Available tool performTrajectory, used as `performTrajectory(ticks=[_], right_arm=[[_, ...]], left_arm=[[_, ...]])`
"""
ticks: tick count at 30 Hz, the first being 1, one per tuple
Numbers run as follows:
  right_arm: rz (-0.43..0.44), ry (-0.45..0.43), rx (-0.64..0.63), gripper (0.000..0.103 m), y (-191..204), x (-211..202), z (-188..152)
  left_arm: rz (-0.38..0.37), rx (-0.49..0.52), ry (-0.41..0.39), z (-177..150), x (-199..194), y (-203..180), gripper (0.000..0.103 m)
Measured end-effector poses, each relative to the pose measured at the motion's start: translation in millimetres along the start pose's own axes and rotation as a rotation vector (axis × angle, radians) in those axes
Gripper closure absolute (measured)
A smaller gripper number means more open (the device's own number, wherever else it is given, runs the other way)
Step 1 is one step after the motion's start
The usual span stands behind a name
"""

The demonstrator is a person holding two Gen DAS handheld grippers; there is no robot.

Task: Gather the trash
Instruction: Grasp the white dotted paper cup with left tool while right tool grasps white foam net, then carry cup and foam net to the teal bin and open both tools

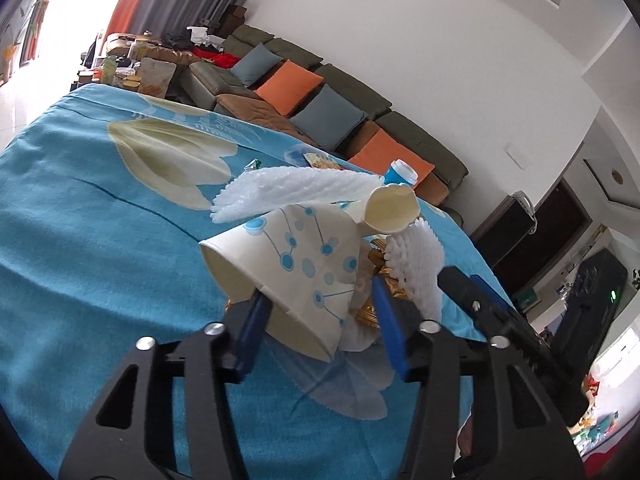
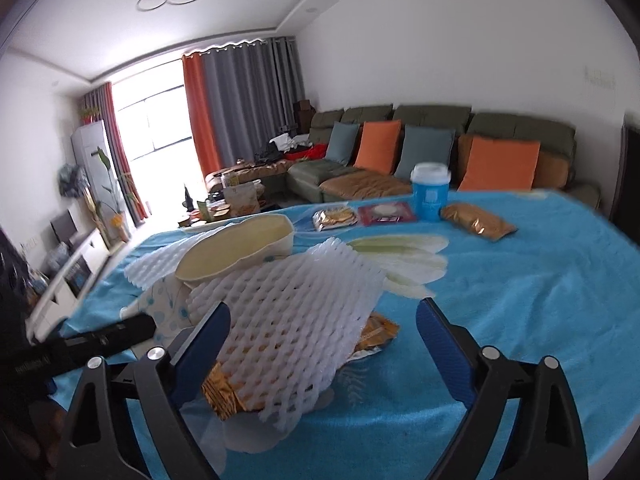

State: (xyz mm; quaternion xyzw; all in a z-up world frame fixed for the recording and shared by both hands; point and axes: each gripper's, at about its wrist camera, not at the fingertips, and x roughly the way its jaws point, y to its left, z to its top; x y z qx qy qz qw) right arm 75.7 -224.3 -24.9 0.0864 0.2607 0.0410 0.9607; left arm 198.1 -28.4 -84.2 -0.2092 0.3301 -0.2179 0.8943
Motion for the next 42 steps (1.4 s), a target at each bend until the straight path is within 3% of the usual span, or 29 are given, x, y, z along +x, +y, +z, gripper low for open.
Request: performTrajectory(ticks=[4,8,11,13,15,18,21,27,37,42], right_arm=[[0.044,0.035,0.079,0.028,-10,11,3],[0.113,0.093,0.168,0.044,-21,24,0],[0.125,0.104,0.190,0.063,-22,27,-2],[0.134,0.099,0.189,0.071,-20,26,-2],[0.140,0.091,0.185,0.086,-18,24,-1],[0.150,0.076,0.195,0.089,-20,18,1],[0.149,0.052,0.191,0.094,-19,9,3],[0.142,-0.016,0.176,0.094,-15,-18,10],[0.063,-0.212,0.088,0.094,-6,-71,35],[0.119,-0.236,0.020,0.094,20,-75,41]], left_arm=[[-0.006,0.005,-0.005,0,-1,-3,0.070],[-0.010,0.012,-0.012,0,-1,0,0.081],[-0.016,0.016,-0.016,-2,-4,0,0.090],[-0.019,0.023,-0.025,-2,-7,0,0.092],[-0.023,0.032,-0.034,-3,-10,-1,0.094],[-0.023,0.040,-0.047,-4,-16,-2,0.099],[-0.024,0.054,-0.064,-4,-24,-4,0.100],[-0.022,0.077,-0.099,-10,-45,-8,0.100],[-0.006,0.089,-0.190,-19,-96,-10,0.100],[0.046,0.095,-0.266,-24,-131,-7,0.100]])
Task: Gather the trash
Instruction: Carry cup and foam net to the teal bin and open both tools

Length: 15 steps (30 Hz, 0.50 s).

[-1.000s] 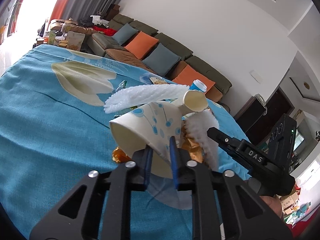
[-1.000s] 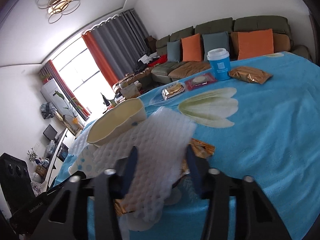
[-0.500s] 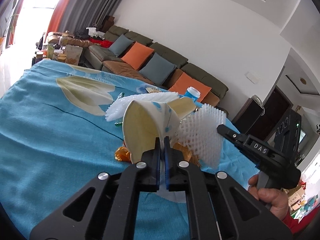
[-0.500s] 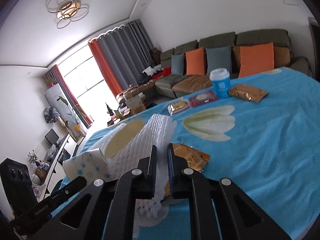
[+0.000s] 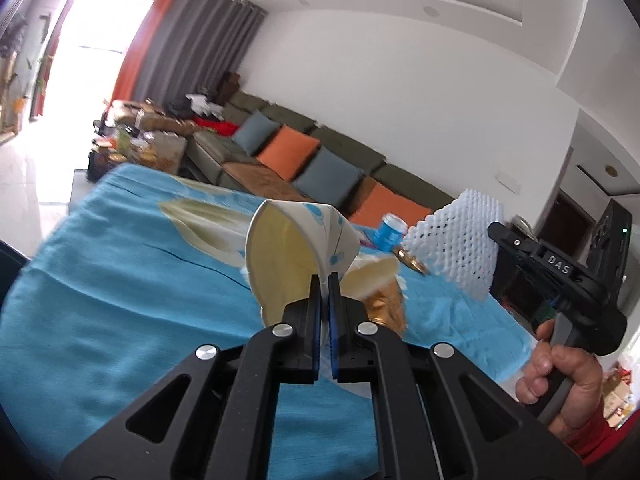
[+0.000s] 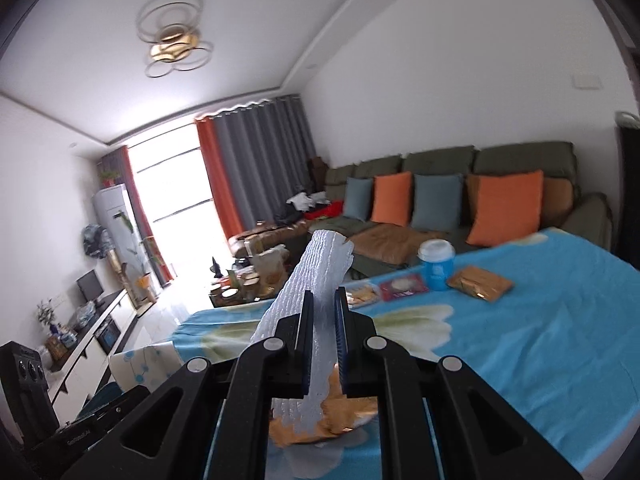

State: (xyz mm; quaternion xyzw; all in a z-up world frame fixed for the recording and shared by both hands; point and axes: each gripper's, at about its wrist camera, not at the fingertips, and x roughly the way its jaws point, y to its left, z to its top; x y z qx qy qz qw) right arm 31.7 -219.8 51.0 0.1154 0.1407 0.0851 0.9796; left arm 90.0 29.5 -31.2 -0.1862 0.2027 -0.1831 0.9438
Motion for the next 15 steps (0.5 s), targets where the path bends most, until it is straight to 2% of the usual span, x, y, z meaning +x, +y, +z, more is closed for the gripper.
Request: performTrajectory(ticks=[15], right_arm=[[0.349,0.131,-0.176,0.094,131,48,-27]], left_arm=[[0.254,0.000,-0.143,13,-96,43,0.100]])
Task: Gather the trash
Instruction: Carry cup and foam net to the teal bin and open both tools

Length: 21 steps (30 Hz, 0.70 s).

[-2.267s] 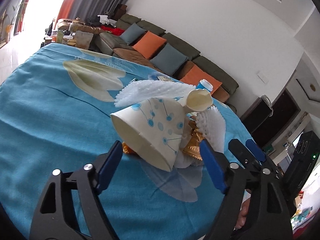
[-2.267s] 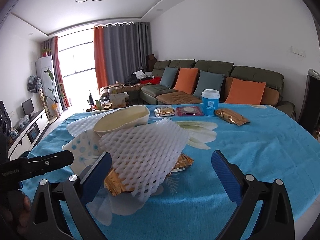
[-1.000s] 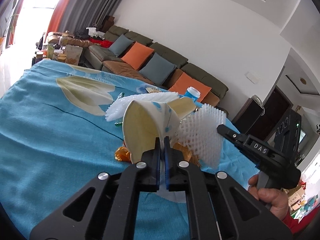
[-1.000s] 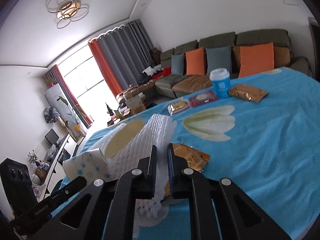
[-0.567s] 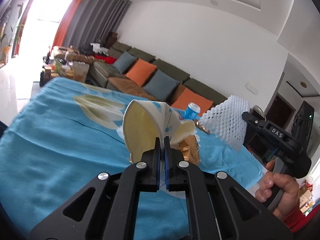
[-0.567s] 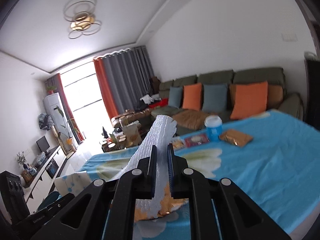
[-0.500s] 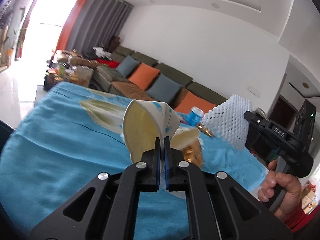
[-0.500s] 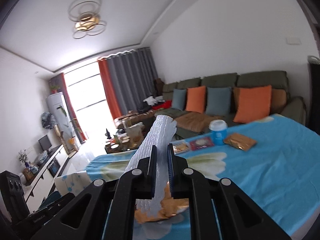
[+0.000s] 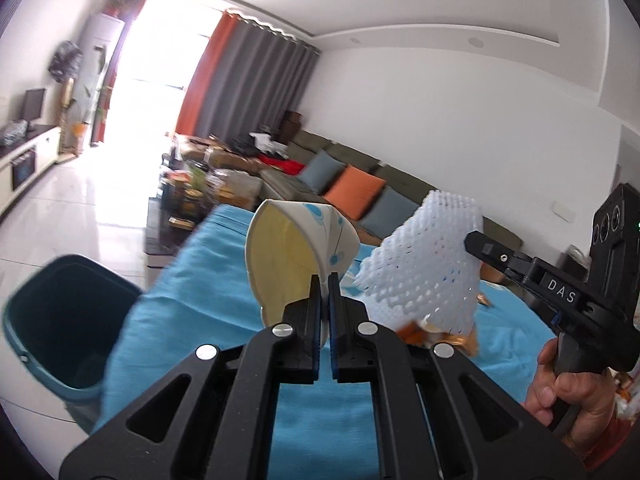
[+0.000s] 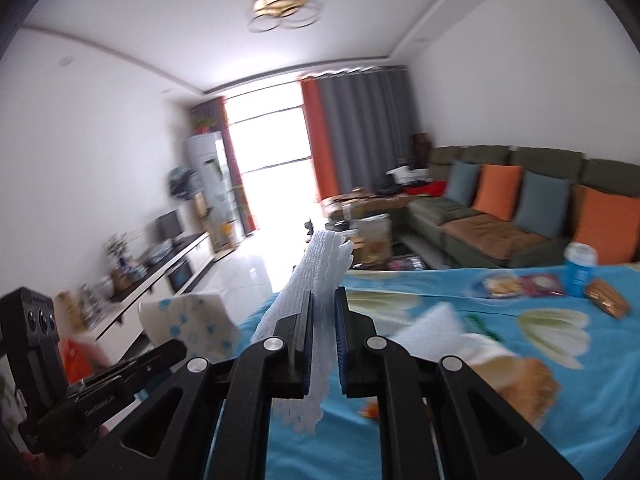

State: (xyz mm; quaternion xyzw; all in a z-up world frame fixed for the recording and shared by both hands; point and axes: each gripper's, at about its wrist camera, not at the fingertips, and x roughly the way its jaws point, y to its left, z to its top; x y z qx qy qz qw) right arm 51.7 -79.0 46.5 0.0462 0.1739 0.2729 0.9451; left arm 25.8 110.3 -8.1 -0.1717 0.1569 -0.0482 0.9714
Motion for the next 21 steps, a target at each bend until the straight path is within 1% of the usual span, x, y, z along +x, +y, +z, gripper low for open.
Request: performTrajectory(ticks=[7,13,14,18,20,21], right_arm=[[0.131,0.049,-0.078,0.094,55,41,5],[0.214,0.104,-0.145,0.094,95,79,9],[0.233,0.126,-0.151,0.094,103,89,9],[0.274,0.181,-0.173,0.094,130,118,6],[0.308,0.224,-0.180,0.094,143,136,3],[0.310,0.242,-0.187,0.094,149,143,2]], left_arm=[[0.157,-0.005,-0.056,13,-38,38,0.100],[0.333,-0.036,-0.086,23,-71,89,0.100],[0.363,-0.042,-0.089,25,-76,97,0.100],[0.448,-0.064,-0.098,33,-88,131,0.100],[0.475,-0.072,-0.100,35,-97,145,0.100],[0.485,-0.081,-0.098,36,-100,154,0.100]])
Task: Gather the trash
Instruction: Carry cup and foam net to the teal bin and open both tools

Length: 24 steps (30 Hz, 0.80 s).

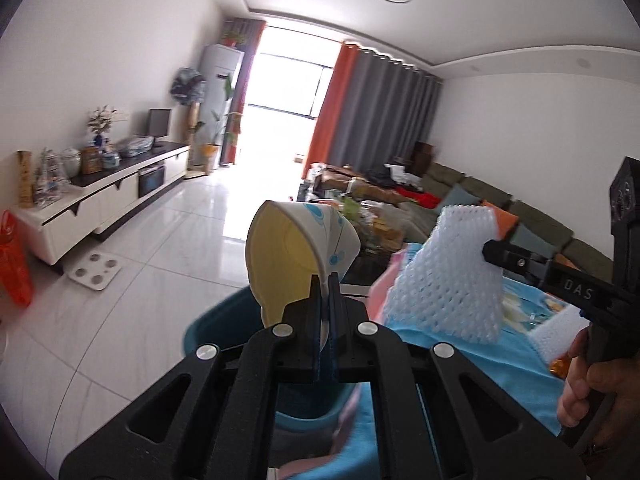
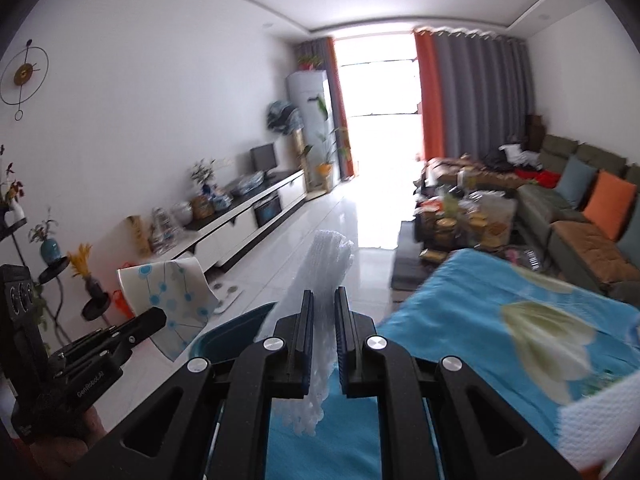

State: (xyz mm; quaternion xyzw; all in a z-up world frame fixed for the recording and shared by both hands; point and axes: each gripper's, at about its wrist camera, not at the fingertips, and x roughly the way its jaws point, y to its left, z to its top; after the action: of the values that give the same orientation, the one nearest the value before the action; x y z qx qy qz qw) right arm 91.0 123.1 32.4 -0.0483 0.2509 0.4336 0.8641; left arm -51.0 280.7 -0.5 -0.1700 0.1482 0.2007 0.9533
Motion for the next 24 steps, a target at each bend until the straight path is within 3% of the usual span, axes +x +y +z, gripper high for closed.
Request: performTrajectory(ticks=[6,12,21,24], right_arm=[[0.014,0.153,-0.040,0.094,18,58,0],[0.002,0.304,-0.123,0.094,37,116,-8],[0.010,0.469,-0.197,0.093,53,157,-22],[0.003,0.484,-0.202,0.090,55,162,-23]], left_arm=[[0.027,-0.040,0.051,5,19,36,0.100],[0.038,-0.089,0.165,-13,75,47,0.100],[0.052,-0.096,0.301,-39,147,50,0.099],[0.061,-0.102,0.323,-51,162,47,0.099]])
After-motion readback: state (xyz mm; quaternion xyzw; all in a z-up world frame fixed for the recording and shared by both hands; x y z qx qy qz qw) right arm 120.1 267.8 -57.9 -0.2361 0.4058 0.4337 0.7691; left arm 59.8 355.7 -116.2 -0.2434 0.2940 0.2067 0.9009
